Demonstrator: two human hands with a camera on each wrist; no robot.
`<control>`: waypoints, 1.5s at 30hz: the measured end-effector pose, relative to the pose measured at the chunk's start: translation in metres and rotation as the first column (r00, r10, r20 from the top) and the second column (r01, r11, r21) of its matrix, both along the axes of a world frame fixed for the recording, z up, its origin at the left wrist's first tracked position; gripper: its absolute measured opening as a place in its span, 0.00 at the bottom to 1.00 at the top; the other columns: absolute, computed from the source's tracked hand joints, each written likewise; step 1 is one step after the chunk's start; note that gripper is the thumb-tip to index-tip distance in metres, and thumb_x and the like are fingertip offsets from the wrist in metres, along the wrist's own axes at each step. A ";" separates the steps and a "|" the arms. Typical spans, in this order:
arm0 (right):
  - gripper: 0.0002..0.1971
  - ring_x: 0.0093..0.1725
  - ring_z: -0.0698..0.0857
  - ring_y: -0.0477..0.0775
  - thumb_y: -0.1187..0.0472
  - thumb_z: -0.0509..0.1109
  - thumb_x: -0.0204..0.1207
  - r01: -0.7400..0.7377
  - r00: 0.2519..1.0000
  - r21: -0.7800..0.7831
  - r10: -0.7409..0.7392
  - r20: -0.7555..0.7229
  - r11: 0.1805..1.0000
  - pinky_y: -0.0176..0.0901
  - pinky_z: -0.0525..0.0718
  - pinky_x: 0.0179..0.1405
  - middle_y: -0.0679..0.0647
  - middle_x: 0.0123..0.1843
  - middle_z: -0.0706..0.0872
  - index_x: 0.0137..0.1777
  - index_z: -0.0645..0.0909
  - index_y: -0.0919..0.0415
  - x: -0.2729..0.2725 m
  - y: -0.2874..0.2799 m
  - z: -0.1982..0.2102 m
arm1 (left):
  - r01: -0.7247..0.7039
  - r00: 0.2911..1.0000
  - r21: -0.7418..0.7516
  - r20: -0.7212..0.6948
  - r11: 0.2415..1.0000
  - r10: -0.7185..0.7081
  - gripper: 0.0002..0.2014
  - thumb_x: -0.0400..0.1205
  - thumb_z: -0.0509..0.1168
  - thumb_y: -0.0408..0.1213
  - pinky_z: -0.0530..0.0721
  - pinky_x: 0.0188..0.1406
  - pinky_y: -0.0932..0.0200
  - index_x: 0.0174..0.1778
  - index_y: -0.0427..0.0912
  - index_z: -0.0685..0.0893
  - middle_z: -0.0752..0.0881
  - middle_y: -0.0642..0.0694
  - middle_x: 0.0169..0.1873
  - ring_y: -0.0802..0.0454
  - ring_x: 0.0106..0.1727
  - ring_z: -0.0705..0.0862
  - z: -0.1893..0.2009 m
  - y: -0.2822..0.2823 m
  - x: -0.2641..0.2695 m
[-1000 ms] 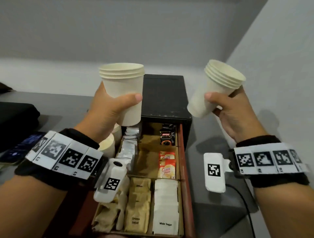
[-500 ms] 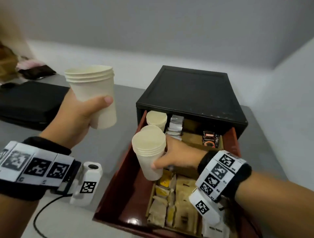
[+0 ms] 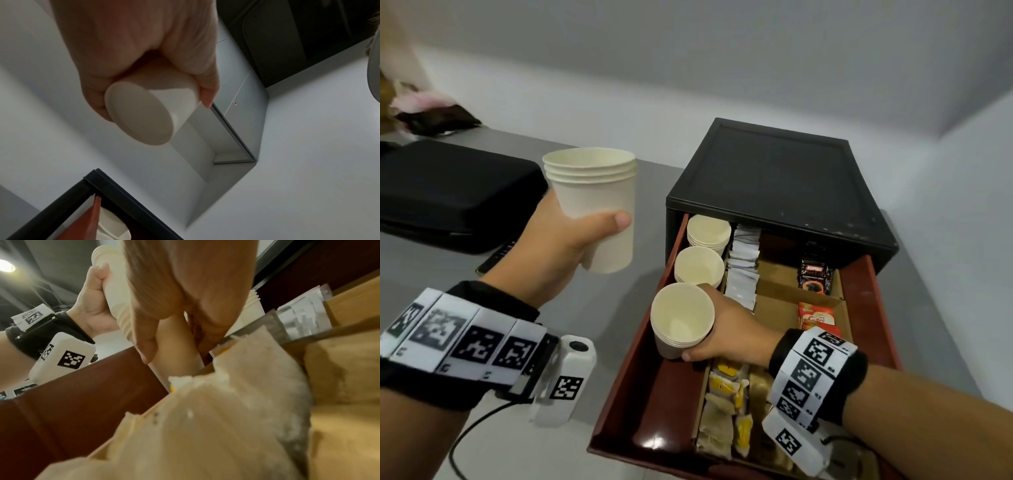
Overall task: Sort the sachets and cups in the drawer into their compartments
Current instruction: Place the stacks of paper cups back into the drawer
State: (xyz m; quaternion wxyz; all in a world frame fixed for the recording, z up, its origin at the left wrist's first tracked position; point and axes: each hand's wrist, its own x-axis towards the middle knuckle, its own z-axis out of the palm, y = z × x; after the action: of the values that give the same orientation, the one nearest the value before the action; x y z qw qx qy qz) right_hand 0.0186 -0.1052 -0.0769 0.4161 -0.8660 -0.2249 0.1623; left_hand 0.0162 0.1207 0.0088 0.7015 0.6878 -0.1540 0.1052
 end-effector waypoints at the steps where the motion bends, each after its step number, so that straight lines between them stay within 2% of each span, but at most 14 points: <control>1: 0.43 0.64 0.75 0.45 0.63 0.85 0.57 0.005 1.000 -0.014 -0.004 0.014 1.000 0.36 0.72 0.62 0.46 0.65 0.78 0.71 0.67 0.54 -0.001 0.000 0.001 | 0.004 1.000 0.002 -0.008 1.000 -0.004 0.32 0.62 0.73 0.44 0.84 0.46 0.61 0.63 0.40 0.77 0.84 0.48 0.47 0.51 0.52 0.84 0.000 0.000 0.001; 4: 0.42 0.60 0.74 0.39 0.62 0.86 0.57 0.018 0.999 -0.018 -0.017 0.039 1.000 0.28 0.70 0.55 0.40 0.61 0.76 0.71 0.68 0.51 -0.004 0.000 0.002 | 0.012 0.999 0.013 -0.043 1.000 -0.012 0.32 0.62 0.73 0.45 0.83 0.50 0.54 0.63 0.40 0.78 0.84 0.44 0.49 0.46 0.54 0.84 -0.005 -0.002 0.003; 8: 0.42 0.55 0.74 0.22 0.65 0.87 0.55 0.051 0.999 0.084 -0.049 -0.023 0.995 0.10 0.66 0.54 0.25 0.56 0.75 0.60 0.67 0.33 -0.007 0.002 -0.005 | 0.026 0.997 0.020 -0.071 0.999 -0.024 0.33 0.62 0.74 0.46 0.82 0.55 0.47 0.65 0.40 0.78 0.84 0.39 0.53 0.41 0.58 0.83 -0.012 -0.004 0.004; 10: 0.43 0.57 0.74 0.19 0.65 0.87 0.55 0.073 0.997 0.121 -0.068 -0.043 0.990 0.12 0.66 0.58 0.25 0.57 0.76 0.59 0.66 0.31 -0.009 0.004 -0.009 | 0.032 0.996 0.021 -0.078 0.999 -0.031 0.34 0.61 0.74 0.46 0.83 0.56 0.45 0.65 0.42 0.78 0.84 0.39 0.54 0.40 0.59 0.83 -0.013 -0.004 0.005; 14: 0.40 0.63 0.78 0.36 0.67 0.84 0.58 0.120 0.992 0.141 -0.116 -0.042 0.983 0.24 0.72 0.62 0.32 0.59 0.79 0.62 0.68 0.35 -0.011 0.006 -0.013 | 0.047 0.995 0.022 -0.085 0.999 -0.045 0.36 0.61 0.74 0.47 0.83 0.57 0.43 0.67 0.40 0.77 0.84 0.37 0.55 0.38 0.60 0.83 -0.012 -0.004 0.006; 19: 0.38 0.54 0.77 0.22 0.68 0.83 0.59 0.131 0.991 0.119 -0.129 -0.030 0.984 0.14 0.71 0.51 0.26 0.54 0.78 0.57 0.67 0.32 -0.014 0.002 -0.012 | 0.043 0.995 0.011 -0.092 0.999 -0.042 0.35 0.61 0.74 0.48 0.81 0.49 0.52 0.65 0.43 0.78 0.85 0.48 0.49 0.48 0.55 0.84 -0.013 -0.001 0.004; 21: 0.37 0.56 0.78 0.26 0.64 0.83 0.59 0.126 0.992 0.081 -0.125 -0.013 0.989 0.20 0.74 0.57 0.29 0.56 0.80 0.58 0.68 0.32 -0.016 0.004 -0.013 | 0.042 0.995 0.012 -0.093 0.999 -0.041 0.34 0.61 0.74 0.47 0.82 0.49 0.54 0.65 0.45 0.78 0.85 0.50 0.48 0.50 0.54 0.84 -0.014 0.000 0.003; 23: 0.39 0.61 0.79 0.36 0.61 0.84 0.58 0.130 0.991 0.045 -0.131 0.011 0.990 0.32 0.76 0.62 0.36 0.61 0.81 0.66 0.71 0.38 -0.017 0.006 -0.014 | 0.040 0.995 0.011 -0.089 0.999 -0.039 0.34 0.61 0.74 0.47 0.82 0.49 0.54 0.64 0.46 0.78 0.85 0.51 0.47 0.51 0.54 0.84 -0.015 0.000 0.001; 26: 0.40 0.60 0.76 0.38 0.61 0.84 0.58 0.136 0.990 0.001 -0.136 0.049 0.991 0.31 0.73 0.58 0.41 0.63 0.80 0.71 0.71 0.48 -0.017 0.008 -0.011 | 0.040 0.996 0.008 -0.085 0.999 -0.039 0.32 0.60 0.74 0.47 0.82 0.48 0.56 0.62 0.47 0.79 0.85 0.52 0.46 0.52 0.53 0.84 -0.015 0.000 0.000; 31: 0.38 0.58 0.79 0.43 0.64 0.82 0.59 0.190 0.982 -0.044 -0.189 0.029 0.981 0.32 0.76 0.53 0.41 0.58 0.79 0.70 0.72 0.51 -0.016 0.004 -0.009 | 0.040 0.996 0.006 -0.082 0.999 -0.039 0.34 0.58 0.77 0.49 0.83 0.45 0.59 0.61 0.46 0.79 0.85 0.52 0.45 0.53 0.51 0.84 -0.016 0.001 -0.001; 34: 0.37 0.61 0.81 0.48 0.65 0.82 0.59 0.235 0.972 -0.074 -0.235 0.007 0.969 0.38 0.80 0.55 0.48 0.61 0.82 0.70 0.72 0.53 -0.014 0.002 -0.011 | 0.041 0.996 -0.011 -0.084 0.999 -0.042 0.32 0.60 0.74 0.47 0.82 0.46 0.57 0.61 0.47 0.79 0.86 0.52 0.45 0.52 0.52 0.84 -0.017 -0.001 0.000; 40: 0.36 0.61 0.81 0.50 0.67 0.79 0.61 0.259 0.966 -0.051 -0.260 -0.004 0.964 0.42 0.82 0.57 0.51 0.62 0.82 0.70 0.71 0.55 -0.015 0.003 -0.010 | 0.066 0.995 -0.002 -0.074 0.998 -0.066 0.30 0.61 0.74 0.47 0.83 0.45 0.58 0.61 0.48 0.79 0.85 0.52 0.45 0.53 0.52 0.84 -0.016 -0.008 0.000; 43: 0.35 0.61 0.82 0.54 0.69 0.78 0.60 0.251 0.965 -0.066 -0.255 -0.067 0.966 0.51 0.84 0.60 0.52 0.62 0.82 0.68 0.71 0.55 -0.014 0.001 -0.008 | 0.082 0.994 -0.003 -0.070 0.997 -0.082 0.29 0.61 0.74 0.46 0.83 0.45 0.58 0.60 0.49 0.80 0.85 0.53 0.45 0.53 0.51 0.84 -0.015 -0.011 0.001; 45: 0.31 0.61 0.82 0.54 0.74 0.75 0.61 0.249 0.958 -0.030 -0.251 -0.141 0.968 0.51 0.84 0.62 0.52 0.59 0.82 0.64 0.72 0.55 -0.013 -0.001 -0.003 | 0.098 0.993 0.003 -0.067 0.995 -0.097 0.29 0.62 0.74 0.46 0.84 0.46 0.60 0.60 0.49 0.80 0.86 0.53 0.46 0.53 0.52 0.85 -0.014 -0.013 0.001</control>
State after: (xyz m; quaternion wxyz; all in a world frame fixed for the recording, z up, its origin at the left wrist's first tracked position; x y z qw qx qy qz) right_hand 0.0059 -0.1059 -0.0803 0.4431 -0.8760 -0.0823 0.1719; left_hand 0.0171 0.1078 -0.0048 0.7085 0.6847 -0.1642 0.0473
